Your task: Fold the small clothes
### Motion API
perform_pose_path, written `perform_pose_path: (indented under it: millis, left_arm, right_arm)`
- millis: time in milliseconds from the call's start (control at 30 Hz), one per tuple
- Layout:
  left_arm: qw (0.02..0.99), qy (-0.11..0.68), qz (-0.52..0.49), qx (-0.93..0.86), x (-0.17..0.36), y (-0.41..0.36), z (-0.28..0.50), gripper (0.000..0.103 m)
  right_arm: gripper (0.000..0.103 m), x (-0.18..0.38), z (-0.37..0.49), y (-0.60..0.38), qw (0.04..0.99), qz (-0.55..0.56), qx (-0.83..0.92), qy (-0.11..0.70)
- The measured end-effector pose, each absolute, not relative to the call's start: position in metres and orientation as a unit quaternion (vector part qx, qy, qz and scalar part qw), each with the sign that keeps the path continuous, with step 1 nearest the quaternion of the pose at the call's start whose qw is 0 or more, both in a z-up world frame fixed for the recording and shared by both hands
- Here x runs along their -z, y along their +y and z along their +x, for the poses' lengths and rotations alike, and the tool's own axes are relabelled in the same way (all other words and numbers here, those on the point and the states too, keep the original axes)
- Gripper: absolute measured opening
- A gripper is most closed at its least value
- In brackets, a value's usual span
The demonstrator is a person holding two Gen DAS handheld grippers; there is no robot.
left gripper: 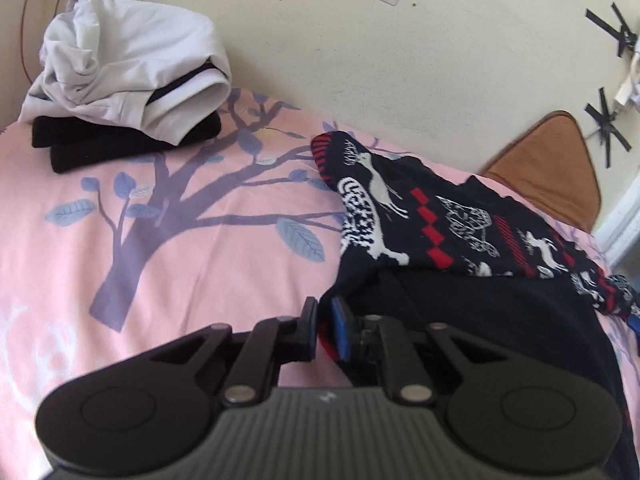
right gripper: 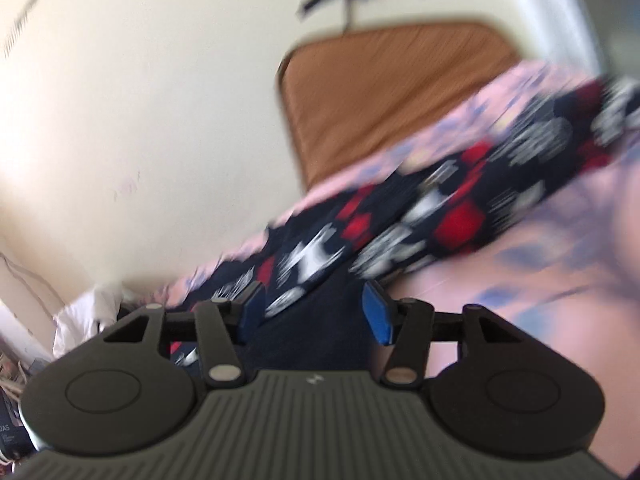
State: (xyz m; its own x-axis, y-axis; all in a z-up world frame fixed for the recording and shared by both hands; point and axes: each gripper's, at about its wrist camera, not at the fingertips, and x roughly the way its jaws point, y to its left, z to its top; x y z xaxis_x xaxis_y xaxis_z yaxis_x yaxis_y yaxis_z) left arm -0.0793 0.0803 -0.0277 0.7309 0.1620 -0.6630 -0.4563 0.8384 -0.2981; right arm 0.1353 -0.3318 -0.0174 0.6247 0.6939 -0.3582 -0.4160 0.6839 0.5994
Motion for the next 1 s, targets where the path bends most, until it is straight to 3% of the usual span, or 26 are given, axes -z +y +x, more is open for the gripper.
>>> perform_pose_path:
  millis: [100,267,333,367,700,800,833,867,900,1000]
  left_arm:
    - [0.908,0.309,-0.198,-0.204,0.016,0.072,-0.089,0.016]
    - [0.922,0.246,-0.237,-0.183,-0.016,0.072,-0.089,0.038]
    - [0.93,0.241,-0.231,-0.153,-0.022,0.063,-0.076,0.053]
    - [0.933,0.243,-0.226,-0.14,-0.023,0.056,-0.067,0.054]
    - [0.929,0.292,-0.219,-0.067,0.018,0.022,0.032,0.055]
    - [0.931,0.284,-0.22,-0.07,0.034,0.023,0.032,0.047]
    - [0.932,0.28,-0.223,-0.064,0.032,0.025,0.03,0.047]
    - [0.931,0.28,-0.226,-0.064,0.033,0.028,0.028,0.047]
    - [0.928,0.284,-0.233,-0.065,0.034,0.031,0.028,0.043]
    - [0.925,0.282,-0.245,-0.066,0.034,0.036,0.028,0.039]
  right_arm:
    - [0.057,0.018,0.149,-0.391,0.884,0.263,-0.26,0.287]
    - [0.059,0.024,0.183,-0.458,0.881,0.342,-0.162,0.286]
    - [0.059,0.026,0.19,-0.473,0.881,0.365,-0.129,0.272]
    - [0.059,0.027,0.193,-0.477,0.883,0.367,-0.114,0.268]
    - [0.061,0.048,0.208,-0.459,0.823,0.461,-0.157,0.292]
    - [0.062,0.049,0.232,-0.454,0.84,0.443,-0.116,0.291]
    - [0.059,0.049,0.242,-0.454,0.848,0.432,-0.106,0.288]
    - [0.028,0.046,0.255,-0.455,0.859,0.411,-0.097,0.289]
    - [0.009,0.04,0.269,-0.459,0.875,0.383,-0.083,0.286]
    - [0.009,0.004,0.279,-0.479,0.896,0.386,-0.059,0.211]
